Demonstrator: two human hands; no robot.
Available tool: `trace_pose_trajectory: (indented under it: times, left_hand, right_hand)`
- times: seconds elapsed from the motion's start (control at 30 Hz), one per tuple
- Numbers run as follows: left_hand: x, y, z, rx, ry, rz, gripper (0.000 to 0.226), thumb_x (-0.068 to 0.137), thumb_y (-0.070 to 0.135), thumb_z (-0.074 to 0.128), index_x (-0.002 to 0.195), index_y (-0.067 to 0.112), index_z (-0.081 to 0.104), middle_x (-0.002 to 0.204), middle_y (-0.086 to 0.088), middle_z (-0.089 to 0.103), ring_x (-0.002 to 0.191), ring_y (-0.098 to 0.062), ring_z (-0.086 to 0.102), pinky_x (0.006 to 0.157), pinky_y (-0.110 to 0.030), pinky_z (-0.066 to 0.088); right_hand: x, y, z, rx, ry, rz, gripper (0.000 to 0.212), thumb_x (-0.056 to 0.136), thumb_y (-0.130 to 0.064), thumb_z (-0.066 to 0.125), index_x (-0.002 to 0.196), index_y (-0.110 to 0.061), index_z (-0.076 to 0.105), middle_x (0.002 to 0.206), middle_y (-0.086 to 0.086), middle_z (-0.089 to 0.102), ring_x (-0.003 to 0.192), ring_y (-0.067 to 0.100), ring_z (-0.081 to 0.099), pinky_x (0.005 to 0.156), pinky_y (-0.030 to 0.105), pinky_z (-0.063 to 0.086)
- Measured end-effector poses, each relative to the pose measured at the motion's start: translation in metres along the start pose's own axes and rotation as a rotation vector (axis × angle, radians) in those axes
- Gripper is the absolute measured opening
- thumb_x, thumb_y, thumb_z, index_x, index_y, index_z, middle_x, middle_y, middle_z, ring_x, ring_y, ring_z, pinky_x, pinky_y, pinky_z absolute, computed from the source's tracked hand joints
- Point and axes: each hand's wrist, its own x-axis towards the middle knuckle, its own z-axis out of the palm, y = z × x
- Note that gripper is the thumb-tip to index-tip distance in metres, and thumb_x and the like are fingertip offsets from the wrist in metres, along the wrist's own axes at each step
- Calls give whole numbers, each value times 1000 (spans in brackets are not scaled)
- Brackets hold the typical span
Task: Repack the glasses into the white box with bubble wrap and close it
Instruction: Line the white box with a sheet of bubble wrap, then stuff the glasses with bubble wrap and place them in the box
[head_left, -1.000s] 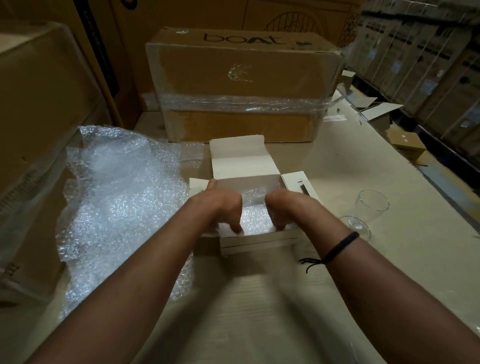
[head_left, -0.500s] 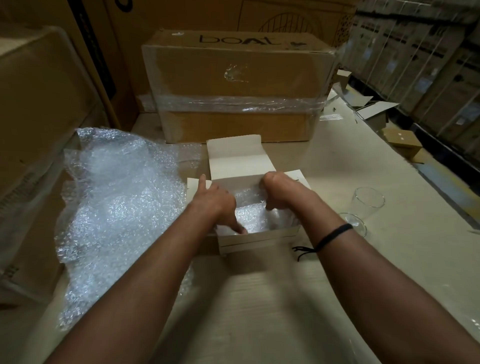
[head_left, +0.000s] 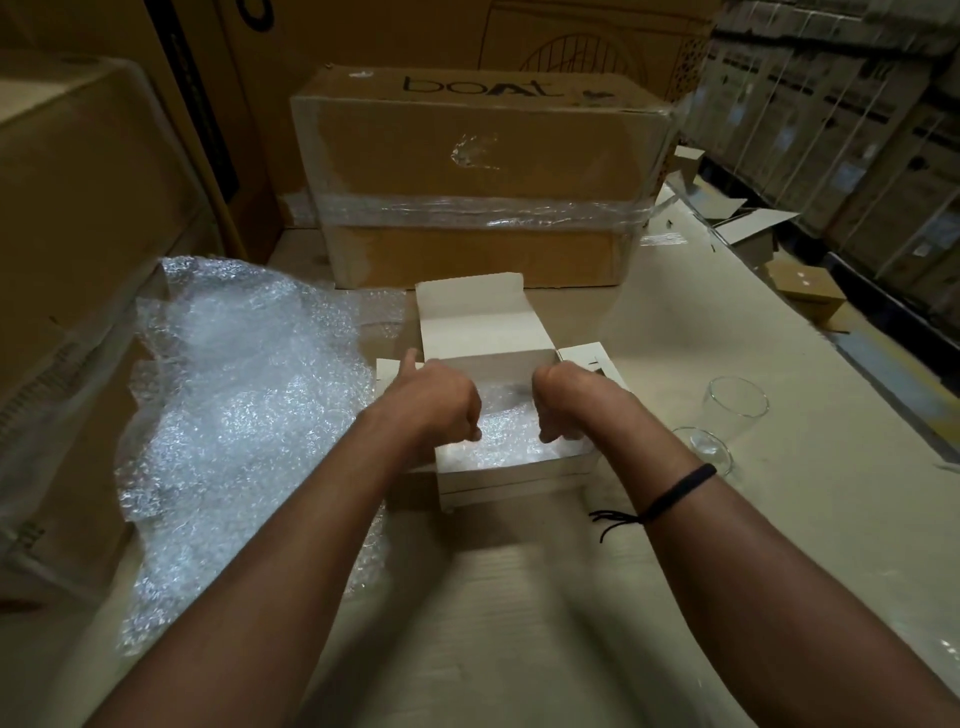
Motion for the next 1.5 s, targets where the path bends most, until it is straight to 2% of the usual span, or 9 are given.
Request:
trace_pose_trajectory:
  times: [0.13, 0.3, 0.53, 0.77, 0.9, 0.97, 1.13, 1.27, 1.5]
  left_hand:
    - [-1, 13, -2, -59, -254, 81, 22, 88, 16, 60, 100, 29, 73, 110, 11, 68, 111, -15, 53, 110, -50, 13]
    - [-3, 17, 9, 95, -317, 106, 32, 87, 0, 47, 89, 23, 70, 96, -1, 67, 107, -23, 56, 115, -57, -1]
    - [-16, 7, 0, -281, -27, 114, 42, 80, -4, 49, 92, 26, 76, 93, 10, 72, 91, -8, 63, 92, -32, 48]
    - [-16, 13, 16, 113, -302, 166, 38, 96, 20, 33, 116, 13, 65, 130, -8, 59, 124, -26, 50, 116, -55, 7]
    - [-25, 1, 19, -307, -131, 75, 34, 94, 31, 46, 114, 22, 71, 127, 3, 64, 114, -17, 57, 110, -41, 31]
    - [-33, -4, 25, -469, -2, 55, 27, 92, 30, 56, 114, 25, 70, 124, 4, 65, 114, -16, 58, 103, -37, 41]
    - [-49, 38, 46, -505, 498, 253, 33, 79, 42, 54, 94, 23, 75, 101, 5, 73, 94, -19, 65, 88, -38, 49]
    - [-39, 93, 55, -403, 549, 375, 37, 79, 47, 57, 101, 21, 73, 107, -1, 69, 96, -24, 63, 83, -43, 51]
    - [-13, 177, 46, -351, 436, 290, 71, 81, 57, 65, 142, 33, 39, 148, -9, 36, 130, -26, 41, 102, -44, 44]
  right_hand:
    - [-6, -2, 12, -28, -78, -45, 19, 90, -2, 53, 71, -4, 50, 65, 4, 48, 75, 25, 53, 49, 24, 38]
    - [-6, -4, 21, -7, -66, -67, 15, 91, 1, 46, 91, 1, 61, 79, 9, 54, 78, 26, 53, 57, 27, 42]
    - [-12, -4, 14, 26, -88, -52, 20, 94, -6, 55, 111, 0, 64, 112, 13, 64, 98, 28, 61, 74, 28, 44]
    - [-19, -8, 19, 113, -61, -9, 14, 92, 0, 49, 82, -3, 58, 81, 10, 59, 87, 31, 58, 64, 30, 40]
    - [-41, 5, 15, 285, 122, 28, 28, 92, 1, 47, 114, -4, 63, 120, 11, 62, 106, 30, 61, 73, 29, 51]
    - [-60, 19, 16, 387, 244, 43, 39, 90, 1, 49, 124, -14, 63, 121, 12, 61, 104, 30, 62, 88, 35, 53]
    - [-110, 72, 27, 494, 548, 195, 46, 84, 1, 53, 115, -30, 67, 115, -3, 68, 102, 16, 65, 88, 38, 54]
    - [-129, 129, 50, 451, 637, 366, 36, 86, -9, 66, 115, -31, 68, 133, -5, 57, 114, 20, 57, 96, 37, 48]
    - [-105, 189, 95, 488, 471, 390, 71, 83, -28, 74, 143, -41, 40, 157, 6, 24, 137, 31, 36, 110, 46, 37]
